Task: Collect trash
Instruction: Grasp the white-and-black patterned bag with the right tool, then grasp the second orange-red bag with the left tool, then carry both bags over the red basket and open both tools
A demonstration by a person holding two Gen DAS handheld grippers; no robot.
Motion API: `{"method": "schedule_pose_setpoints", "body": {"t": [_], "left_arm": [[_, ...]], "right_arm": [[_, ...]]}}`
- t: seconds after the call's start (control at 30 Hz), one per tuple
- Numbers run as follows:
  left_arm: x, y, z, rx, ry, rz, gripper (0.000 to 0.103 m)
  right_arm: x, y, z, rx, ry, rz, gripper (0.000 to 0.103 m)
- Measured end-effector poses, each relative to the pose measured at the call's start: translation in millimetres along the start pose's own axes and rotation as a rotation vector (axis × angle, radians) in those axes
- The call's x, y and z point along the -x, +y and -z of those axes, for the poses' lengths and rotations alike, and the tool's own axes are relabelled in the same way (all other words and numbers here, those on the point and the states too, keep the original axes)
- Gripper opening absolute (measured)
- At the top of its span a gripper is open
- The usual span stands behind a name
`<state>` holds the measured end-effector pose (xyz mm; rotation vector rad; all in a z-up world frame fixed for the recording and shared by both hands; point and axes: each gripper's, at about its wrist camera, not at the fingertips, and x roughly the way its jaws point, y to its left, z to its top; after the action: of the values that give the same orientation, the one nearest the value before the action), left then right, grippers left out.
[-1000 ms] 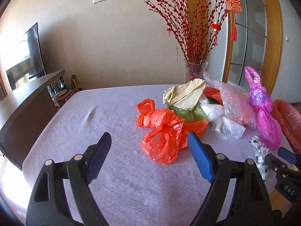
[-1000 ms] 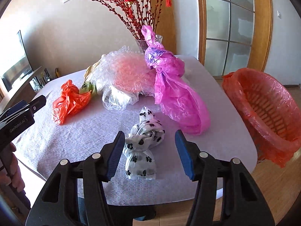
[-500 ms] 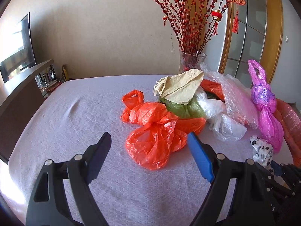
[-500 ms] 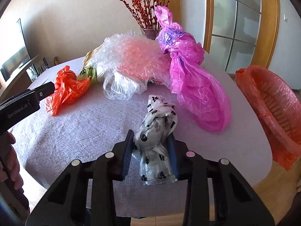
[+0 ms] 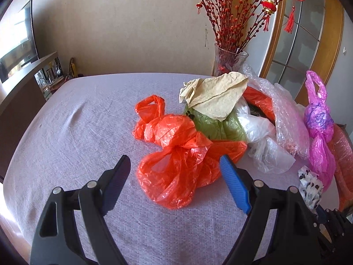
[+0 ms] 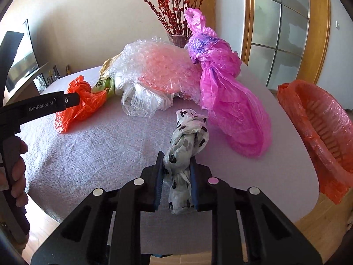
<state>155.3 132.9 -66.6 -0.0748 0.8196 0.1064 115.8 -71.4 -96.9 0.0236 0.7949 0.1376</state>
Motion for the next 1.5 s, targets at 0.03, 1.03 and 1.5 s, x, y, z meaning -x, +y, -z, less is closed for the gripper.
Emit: {"method": "schedule_pose_setpoints", "body": {"t": [0.03, 1.03, 1.5], "left_arm": [[-1.7, -2.6, -2.8, -0.009, 0.006, -0.011, 0.081], [6.9, 17.8, -3.5, 0.018, 0.043, 0.074, 0.020], [67.4, -28.8, -13.1, -0.075, -0.077, 0.202, 0.020]], "right_arm": [[0.0, 0.0, -0.2, 0.000, 0.001, 0.000, 0.022], [28.9, -8.5, -7.7, -0.027, -0.049, -0.101, 0.018], [66.4, -35.2, -23.3, -0.077, -0.155, -0.073, 0.018]]}}
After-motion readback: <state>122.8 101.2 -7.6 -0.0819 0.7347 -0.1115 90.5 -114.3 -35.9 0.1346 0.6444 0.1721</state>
